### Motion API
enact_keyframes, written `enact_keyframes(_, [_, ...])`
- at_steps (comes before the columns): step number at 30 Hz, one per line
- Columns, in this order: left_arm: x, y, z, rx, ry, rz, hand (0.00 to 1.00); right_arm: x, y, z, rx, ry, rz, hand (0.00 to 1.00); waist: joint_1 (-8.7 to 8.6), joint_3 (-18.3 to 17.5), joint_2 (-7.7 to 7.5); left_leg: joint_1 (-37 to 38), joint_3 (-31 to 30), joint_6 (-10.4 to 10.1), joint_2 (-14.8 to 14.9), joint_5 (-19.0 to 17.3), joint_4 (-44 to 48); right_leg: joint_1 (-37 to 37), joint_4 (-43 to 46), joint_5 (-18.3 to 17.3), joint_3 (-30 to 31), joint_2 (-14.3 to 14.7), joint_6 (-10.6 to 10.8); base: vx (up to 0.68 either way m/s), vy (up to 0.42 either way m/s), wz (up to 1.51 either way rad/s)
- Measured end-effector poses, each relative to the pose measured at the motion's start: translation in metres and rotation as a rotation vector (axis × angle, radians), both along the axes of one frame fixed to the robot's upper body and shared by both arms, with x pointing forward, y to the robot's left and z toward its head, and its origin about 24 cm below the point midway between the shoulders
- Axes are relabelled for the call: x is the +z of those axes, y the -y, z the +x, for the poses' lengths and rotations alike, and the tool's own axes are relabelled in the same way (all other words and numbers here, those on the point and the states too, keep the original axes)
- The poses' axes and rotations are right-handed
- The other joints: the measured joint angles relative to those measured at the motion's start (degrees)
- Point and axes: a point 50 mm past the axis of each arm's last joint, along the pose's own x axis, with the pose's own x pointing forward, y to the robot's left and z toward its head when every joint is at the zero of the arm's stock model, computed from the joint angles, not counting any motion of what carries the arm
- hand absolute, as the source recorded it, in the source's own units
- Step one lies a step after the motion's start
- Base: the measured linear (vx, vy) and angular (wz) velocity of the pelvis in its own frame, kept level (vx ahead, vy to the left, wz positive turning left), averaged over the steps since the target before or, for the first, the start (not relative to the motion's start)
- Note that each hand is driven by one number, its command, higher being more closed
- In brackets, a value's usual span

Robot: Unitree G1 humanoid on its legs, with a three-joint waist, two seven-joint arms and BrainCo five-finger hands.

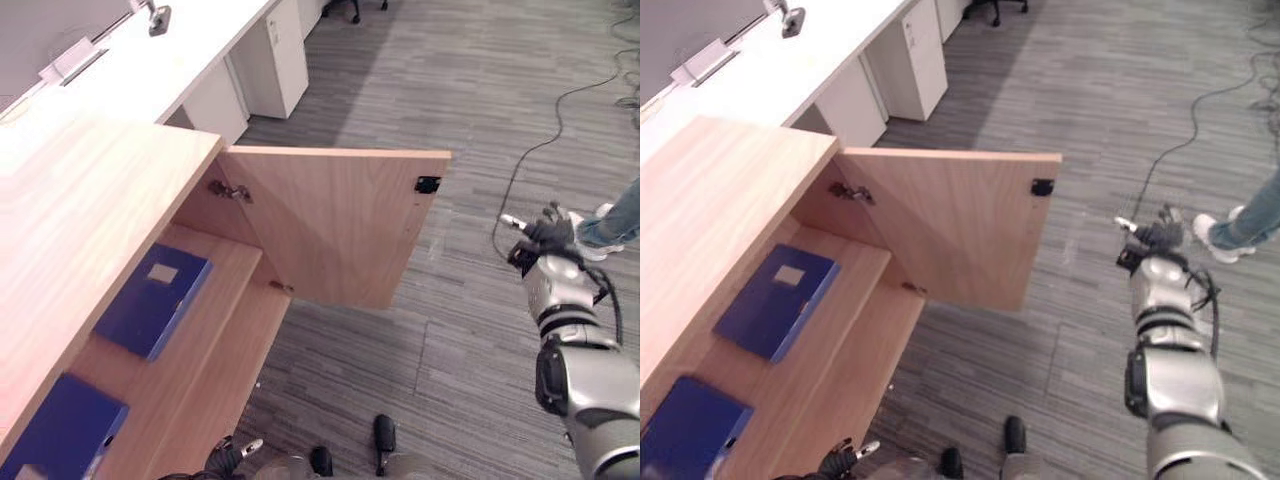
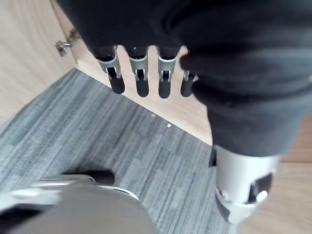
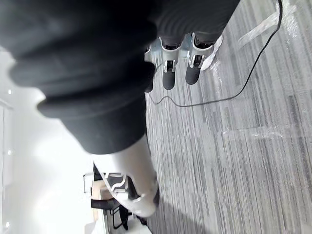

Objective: Walk over to the cabinet, pick up the folder, carry it to the office cabinet, place the folder inside the office cabinet, then close the office cabinet door

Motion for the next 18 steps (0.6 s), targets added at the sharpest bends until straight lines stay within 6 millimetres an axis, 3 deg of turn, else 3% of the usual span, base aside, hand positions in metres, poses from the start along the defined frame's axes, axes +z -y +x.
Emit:
enact_keyframes(9, [-0.001, 0.003, -0.007, -0.011, -0.008, -0.009, 0.00, 0.045, -0.021, 0.026, 0.086, 0.042, -0.035, 0.00, 1.35, 1.25, 1.16, -1.11, -3.06, 0.22, -0.63, 0.71, 0.15, 0.48, -0.83, 0.33, -2.99, -1.19, -0.03, -0.04, 0.019, 0.18])
enact_keyframes(18, [0.004, 0.013, 0.008, -0.096, 0.058, -0.016, 0.00, 0.125, -0.029, 0.037, 0.146, 0.125, -0.231, 0.00, 2.82, 3.99, 3.79, -4.35, -6.78, 0.68, -2.08, 1.05, 2.15, 0.19, -2.00, 0.74, -6.24, -2.72, 0.56, -0.04, 0.040, 0.22])
